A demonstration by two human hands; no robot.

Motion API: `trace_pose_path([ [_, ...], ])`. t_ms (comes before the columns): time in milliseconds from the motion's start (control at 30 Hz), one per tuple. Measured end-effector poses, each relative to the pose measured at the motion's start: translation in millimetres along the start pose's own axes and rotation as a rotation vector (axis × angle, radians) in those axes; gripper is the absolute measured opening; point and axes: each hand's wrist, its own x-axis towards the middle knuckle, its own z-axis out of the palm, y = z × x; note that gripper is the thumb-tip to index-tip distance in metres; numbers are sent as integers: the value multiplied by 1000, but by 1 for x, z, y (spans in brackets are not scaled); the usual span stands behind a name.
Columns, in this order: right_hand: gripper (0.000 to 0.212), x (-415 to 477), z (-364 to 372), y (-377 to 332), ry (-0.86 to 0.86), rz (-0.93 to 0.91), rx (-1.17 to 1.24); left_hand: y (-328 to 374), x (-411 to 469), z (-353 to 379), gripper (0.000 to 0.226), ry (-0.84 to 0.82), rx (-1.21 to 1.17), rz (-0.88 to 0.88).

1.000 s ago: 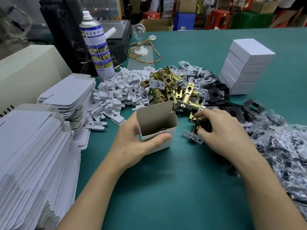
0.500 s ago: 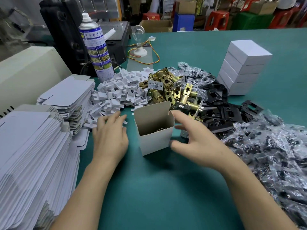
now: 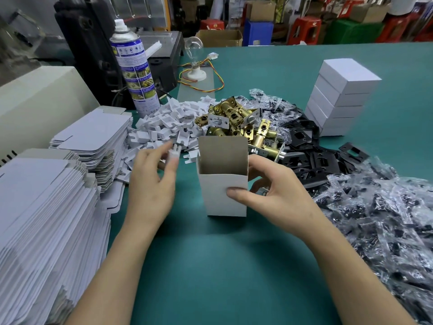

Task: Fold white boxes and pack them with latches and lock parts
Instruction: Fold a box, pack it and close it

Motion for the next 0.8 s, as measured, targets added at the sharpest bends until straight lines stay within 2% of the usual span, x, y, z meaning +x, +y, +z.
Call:
trace_pose_path([
  [100, 29, 1, 0, 3, -1, 8, 0, 8, -2, 0, 29, 54, -297, 11],
  [233, 29, 2, 0, 4, -13, 12, 3, 23, -8, -6, 35, 109, -509, 135],
  [367, 29, 2, 0, 5, -10, 17, 3, 38, -17, -12, 33, 161, -464, 388],
  [467, 27, 2, 1, 6, -4, 13, 2, 48, -25, -11, 28, 177, -406, 521],
  [533, 27, 3, 2, 6, 0, 10, -2, 51, -29, -8, 32, 159, -329, 583],
  [667, 27, 2, 2, 6, 7, 2, -5, 49, -34, 1, 45, 90, -339, 572],
  [800, 27, 2, 2, 6, -2, 5, -7, 48, -33, 1, 36, 52, -410, 522],
])
